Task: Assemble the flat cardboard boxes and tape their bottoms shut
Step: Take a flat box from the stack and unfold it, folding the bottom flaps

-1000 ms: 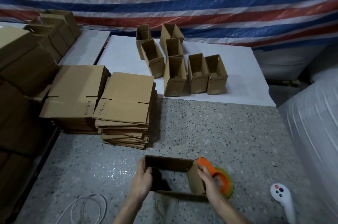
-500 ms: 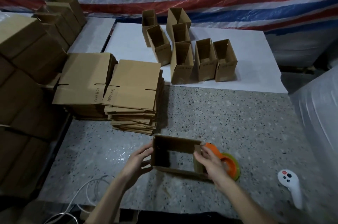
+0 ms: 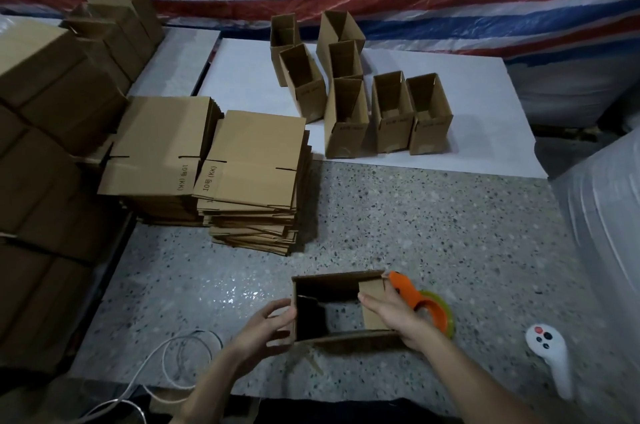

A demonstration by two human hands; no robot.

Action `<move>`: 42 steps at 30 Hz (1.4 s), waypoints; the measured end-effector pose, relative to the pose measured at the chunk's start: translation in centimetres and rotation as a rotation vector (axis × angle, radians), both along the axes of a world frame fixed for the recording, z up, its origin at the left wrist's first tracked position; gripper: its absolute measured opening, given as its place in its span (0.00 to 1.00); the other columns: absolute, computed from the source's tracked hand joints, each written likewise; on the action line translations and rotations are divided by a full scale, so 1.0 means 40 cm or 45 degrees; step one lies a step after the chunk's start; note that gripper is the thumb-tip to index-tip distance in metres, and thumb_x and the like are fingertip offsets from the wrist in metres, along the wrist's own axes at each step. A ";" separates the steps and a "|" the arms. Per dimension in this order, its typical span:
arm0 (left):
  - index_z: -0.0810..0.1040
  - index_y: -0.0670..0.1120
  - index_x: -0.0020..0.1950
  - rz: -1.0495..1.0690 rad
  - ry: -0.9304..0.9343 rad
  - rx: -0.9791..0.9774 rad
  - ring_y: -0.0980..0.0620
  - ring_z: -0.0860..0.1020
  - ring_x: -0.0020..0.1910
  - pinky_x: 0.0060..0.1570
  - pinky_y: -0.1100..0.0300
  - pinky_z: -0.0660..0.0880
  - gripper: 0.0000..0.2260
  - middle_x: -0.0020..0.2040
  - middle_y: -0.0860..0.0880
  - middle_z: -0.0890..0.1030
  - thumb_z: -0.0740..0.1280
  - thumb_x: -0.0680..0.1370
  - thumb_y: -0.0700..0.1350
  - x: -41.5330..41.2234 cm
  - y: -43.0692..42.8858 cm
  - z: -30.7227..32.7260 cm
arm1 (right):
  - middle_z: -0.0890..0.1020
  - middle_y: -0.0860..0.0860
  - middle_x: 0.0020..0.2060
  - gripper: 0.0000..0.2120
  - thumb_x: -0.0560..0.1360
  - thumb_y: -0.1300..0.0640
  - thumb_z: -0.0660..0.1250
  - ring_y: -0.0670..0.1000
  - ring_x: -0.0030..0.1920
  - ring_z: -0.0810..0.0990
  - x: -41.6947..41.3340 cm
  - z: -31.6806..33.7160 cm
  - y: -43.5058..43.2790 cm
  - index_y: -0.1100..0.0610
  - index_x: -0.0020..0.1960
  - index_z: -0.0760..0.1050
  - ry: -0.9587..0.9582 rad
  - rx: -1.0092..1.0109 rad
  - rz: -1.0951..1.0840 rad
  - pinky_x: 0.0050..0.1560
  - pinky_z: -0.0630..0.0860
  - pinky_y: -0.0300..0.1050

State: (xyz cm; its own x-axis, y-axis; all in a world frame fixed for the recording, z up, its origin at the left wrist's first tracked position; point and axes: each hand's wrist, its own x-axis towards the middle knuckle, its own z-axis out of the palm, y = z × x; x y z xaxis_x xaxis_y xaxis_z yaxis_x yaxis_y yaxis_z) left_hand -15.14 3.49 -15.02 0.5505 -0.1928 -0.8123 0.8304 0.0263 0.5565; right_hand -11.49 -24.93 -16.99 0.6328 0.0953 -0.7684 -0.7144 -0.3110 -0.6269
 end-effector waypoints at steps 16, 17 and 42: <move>0.73 0.43 0.59 -0.066 -0.163 0.420 0.46 0.82 0.51 0.48 0.53 0.81 0.23 0.52 0.45 0.82 0.79 0.71 0.49 0.041 -0.109 -0.056 | 0.70 0.44 0.71 0.18 0.80 0.64 0.66 0.50 0.74 0.68 -0.107 0.023 -0.036 0.47 0.65 0.72 -0.502 0.036 -0.226 0.73 0.66 0.54; 0.73 0.44 0.60 -0.071 -0.186 0.413 0.47 0.82 0.51 0.51 0.52 0.81 0.23 0.52 0.45 0.82 0.78 0.72 0.50 0.039 -0.109 -0.058 | 0.70 0.42 0.71 0.16 0.80 0.64 0.66 0.49 0.74 0.68 -0.129 0.023 -0.039 0.46 0.62 0.75 -0.571 -0.001 -0.179 0.74 0.65 0.54; 0.65 0.51 0.77 -0.258 -0.250 0.178 0.47 0.78 0.62 0.63 0.53 0.75 0.23 0.64 0.46 0.79 0.65 0.83 0.48 0.057 -0.080 -0.035 | 0.68 0.41 0.73 0.21 0.70 0.43 0.76 0.46 0.71 0.70 -0.148 0.006 0.000 0.43 0.61 0.80 -0.669 -0.191 -0.147 0.66 0.77 0.52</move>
State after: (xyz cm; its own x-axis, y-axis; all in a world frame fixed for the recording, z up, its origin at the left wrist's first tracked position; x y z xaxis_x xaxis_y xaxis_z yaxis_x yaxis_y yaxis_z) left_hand -12.87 0.30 -16.41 0.6610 -0.2085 -0.7208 0.6876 -0.2164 0.6931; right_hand -17.39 -24.92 -16.76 0.9343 -0.0833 -0.3465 -0.3523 -0.3628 -0.8627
